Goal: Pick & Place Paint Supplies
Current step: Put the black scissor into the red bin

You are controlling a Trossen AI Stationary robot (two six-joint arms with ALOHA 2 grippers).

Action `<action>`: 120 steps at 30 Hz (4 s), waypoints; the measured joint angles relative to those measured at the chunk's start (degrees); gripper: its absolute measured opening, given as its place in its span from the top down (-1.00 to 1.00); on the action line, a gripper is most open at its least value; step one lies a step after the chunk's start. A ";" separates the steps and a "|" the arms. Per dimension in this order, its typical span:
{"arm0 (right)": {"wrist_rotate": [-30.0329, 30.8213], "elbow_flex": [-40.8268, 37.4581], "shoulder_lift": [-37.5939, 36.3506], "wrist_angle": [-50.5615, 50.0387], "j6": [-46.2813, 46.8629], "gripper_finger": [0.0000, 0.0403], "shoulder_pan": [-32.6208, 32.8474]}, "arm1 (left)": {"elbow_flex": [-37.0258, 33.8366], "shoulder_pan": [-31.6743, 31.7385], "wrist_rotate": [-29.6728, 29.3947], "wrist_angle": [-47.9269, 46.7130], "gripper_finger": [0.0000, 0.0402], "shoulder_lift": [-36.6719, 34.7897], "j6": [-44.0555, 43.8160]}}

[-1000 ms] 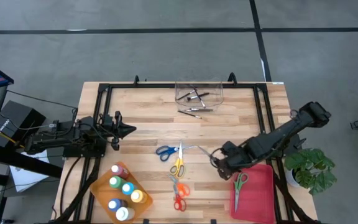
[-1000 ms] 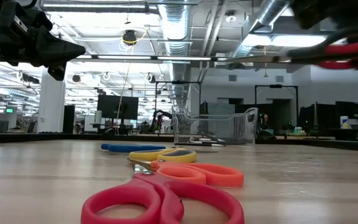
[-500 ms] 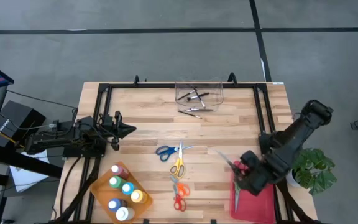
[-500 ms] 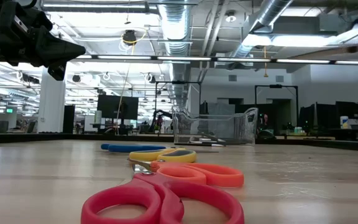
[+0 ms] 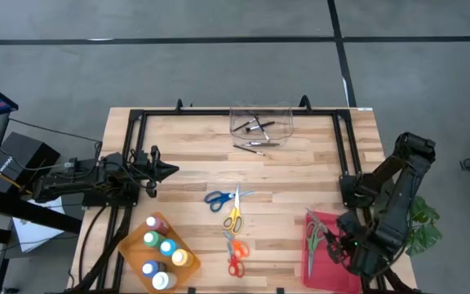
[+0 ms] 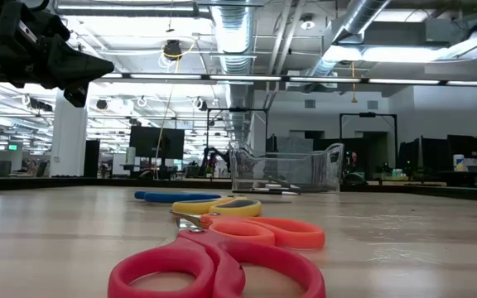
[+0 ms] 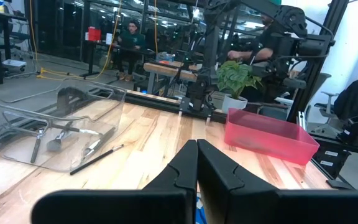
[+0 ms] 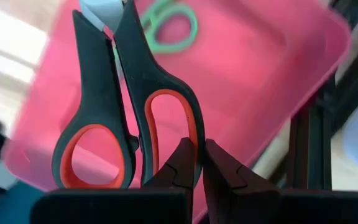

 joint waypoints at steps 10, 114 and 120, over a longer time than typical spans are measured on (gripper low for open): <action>-5.78 0.00 5.46 5.07 0.37 0.97 2.21 | 0.00 0.02 0.00 0.00 1.00 0.00 0.00; -7.54 -9.77 16.42 15.79 -23.85 0.64 -9.83 | 0.00 0.00 0.00 0.00 1.00 0.00 0.00; -8.16 -9.02 16.42 15.29 -19.26 0.67 -9.90 | 0.00 0.02 0.02 0.00 1.00 0.00 0.00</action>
